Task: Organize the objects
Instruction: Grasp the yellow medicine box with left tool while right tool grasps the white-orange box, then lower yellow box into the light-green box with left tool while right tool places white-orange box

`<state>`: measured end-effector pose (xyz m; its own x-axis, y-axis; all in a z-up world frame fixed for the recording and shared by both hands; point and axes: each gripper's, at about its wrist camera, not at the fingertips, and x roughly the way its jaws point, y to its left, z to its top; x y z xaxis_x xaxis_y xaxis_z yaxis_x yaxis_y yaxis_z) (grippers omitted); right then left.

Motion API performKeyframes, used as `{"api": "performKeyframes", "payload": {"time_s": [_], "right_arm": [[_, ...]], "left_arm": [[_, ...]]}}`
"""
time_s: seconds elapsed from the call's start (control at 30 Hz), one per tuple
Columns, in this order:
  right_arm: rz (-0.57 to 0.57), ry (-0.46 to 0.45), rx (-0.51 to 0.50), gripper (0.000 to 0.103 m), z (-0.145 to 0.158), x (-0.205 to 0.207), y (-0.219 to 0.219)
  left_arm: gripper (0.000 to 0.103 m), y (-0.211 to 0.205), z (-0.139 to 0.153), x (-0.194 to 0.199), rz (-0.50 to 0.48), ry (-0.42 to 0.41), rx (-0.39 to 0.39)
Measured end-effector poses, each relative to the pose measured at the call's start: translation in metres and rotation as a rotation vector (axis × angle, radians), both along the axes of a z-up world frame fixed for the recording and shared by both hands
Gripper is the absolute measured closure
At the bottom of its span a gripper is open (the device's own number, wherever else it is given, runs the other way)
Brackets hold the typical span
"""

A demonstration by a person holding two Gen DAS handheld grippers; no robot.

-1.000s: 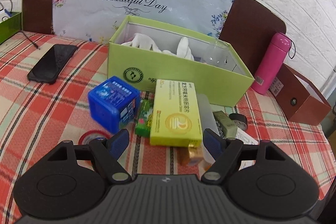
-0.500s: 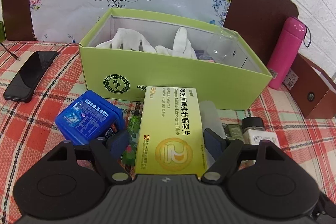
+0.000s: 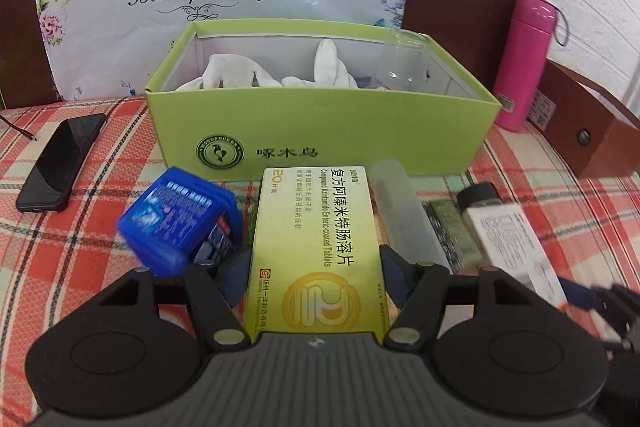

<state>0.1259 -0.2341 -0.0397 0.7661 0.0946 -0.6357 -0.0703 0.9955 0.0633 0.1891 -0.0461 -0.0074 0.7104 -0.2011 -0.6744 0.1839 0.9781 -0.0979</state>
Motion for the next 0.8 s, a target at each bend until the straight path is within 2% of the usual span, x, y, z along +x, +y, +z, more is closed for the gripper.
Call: {"api": "performKeyframes", "payload": {"time_s": [0.23,0.5,0.67,0.8], "right_arm": [[0.067,0.003,-0.003,0.035,0.008,-0.029,0.000],[0.149,0.048,-0.030,0.036,0.011,-0.087,0.003],[0.146,0.073,-0.027,0.035,0.007,-0.110,0.003],[0.148,0.065,-0.063,0.026,0.010,-0.110,0.006]], "left_arm": [[0.034,0.011,0.005,-0.053,-0.058,0.018,0.009],[0.034,0.019,-0.008,-0.106,-0.070,0.072,-0.021],[0.033,0.016,-0.025,-0.118,-0.066,0.102,0.032],[0.028,0.013,-0.027,-0.117,-0.065,0.087,0.070]]}}
